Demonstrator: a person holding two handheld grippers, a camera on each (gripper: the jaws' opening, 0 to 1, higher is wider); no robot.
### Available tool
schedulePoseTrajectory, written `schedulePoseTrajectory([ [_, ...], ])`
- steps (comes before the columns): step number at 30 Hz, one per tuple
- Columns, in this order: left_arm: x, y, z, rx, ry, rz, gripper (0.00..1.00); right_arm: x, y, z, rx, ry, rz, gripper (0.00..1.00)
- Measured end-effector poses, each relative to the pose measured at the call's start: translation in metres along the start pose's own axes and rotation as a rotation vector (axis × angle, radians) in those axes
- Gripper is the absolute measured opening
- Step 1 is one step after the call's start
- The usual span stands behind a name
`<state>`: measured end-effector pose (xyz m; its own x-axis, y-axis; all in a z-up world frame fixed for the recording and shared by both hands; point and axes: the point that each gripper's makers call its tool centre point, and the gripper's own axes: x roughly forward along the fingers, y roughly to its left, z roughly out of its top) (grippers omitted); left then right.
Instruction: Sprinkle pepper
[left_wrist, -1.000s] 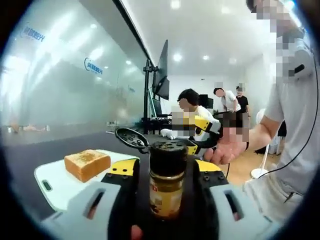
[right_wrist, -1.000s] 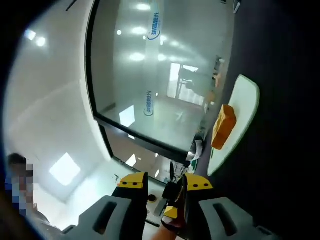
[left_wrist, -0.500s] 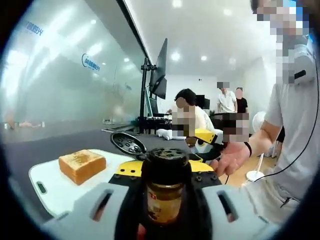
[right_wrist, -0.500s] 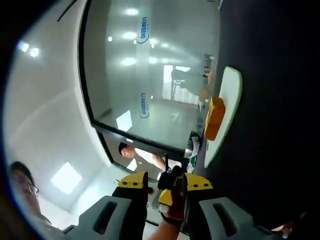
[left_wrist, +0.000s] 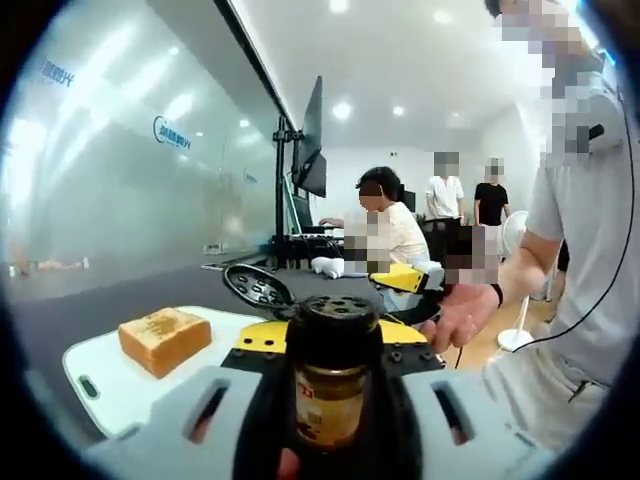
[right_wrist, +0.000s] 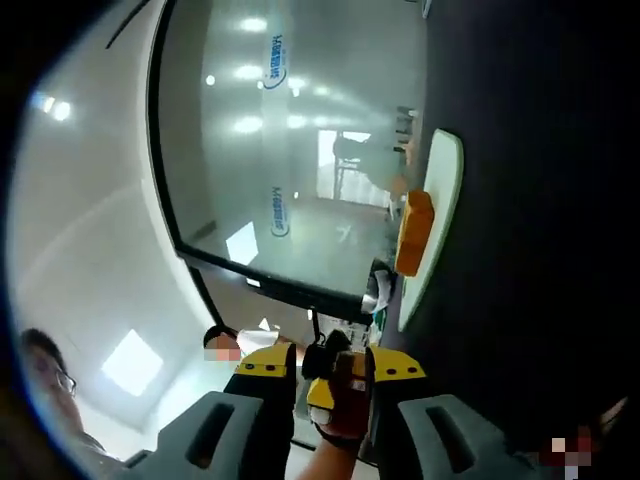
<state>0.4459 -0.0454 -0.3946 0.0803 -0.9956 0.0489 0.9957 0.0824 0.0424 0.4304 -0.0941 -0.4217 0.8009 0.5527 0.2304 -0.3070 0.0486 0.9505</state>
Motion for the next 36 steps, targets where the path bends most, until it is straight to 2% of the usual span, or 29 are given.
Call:
schedulePoseTrajectory([
  [6, -0.001, 0.005, 0.001, -0.023, -0.032, 0.015, 0.19, -0.003, 0.000, -0.001, 0.025, 0.001, 0.005, 0.23],
  [8, 0.000, 0.009, 0.007, -0.026, -0.052, 0.022, 0.19, -0.002, -0.001, -0.003, 0.025, 0.002, 0.002, 0.23],
  [15, 0.002, 0.018, 0.039, -0.011, -0.110, 0.027, 0.19, 0.005, -0.003, -0.010, 0.083, 0.004, 0.006, 0.23],
  [18, 0.005, 0.023, 0.056, -0.002, -0.136, 0.030, 0.19, 0.008, 0.005, -0.012, 0.134, -0.013, 0.043, 0.23],
  [23, 0.013, 0.027, 0.085, 0.048, -0.139, 0.017, 0.19, 0.015, 0.015, -0.019, 0.188, -0.015, 0.082, 0.23],
  [30, 0.024, 0.030, 0.125, 0.095, -0.167, 0.005, 0.19, 0.026, 0.033, -0.017, 0.285, -0.066, 0.145, 0.23],
  [33, 0.033, 0.025, 0.135, 0.107, -0.172, -0.001, 0.19, 0.033, 0.044, -0.015, 0.327, -0.083, 0.185, 0.23],
  [36, 0.041, 0.024, 0.138, 0.119, -0.160, -0.005, 0.19, 0.038, 0.052, -0.012, 0.388, -0.119, 0.215, 0.23],
])
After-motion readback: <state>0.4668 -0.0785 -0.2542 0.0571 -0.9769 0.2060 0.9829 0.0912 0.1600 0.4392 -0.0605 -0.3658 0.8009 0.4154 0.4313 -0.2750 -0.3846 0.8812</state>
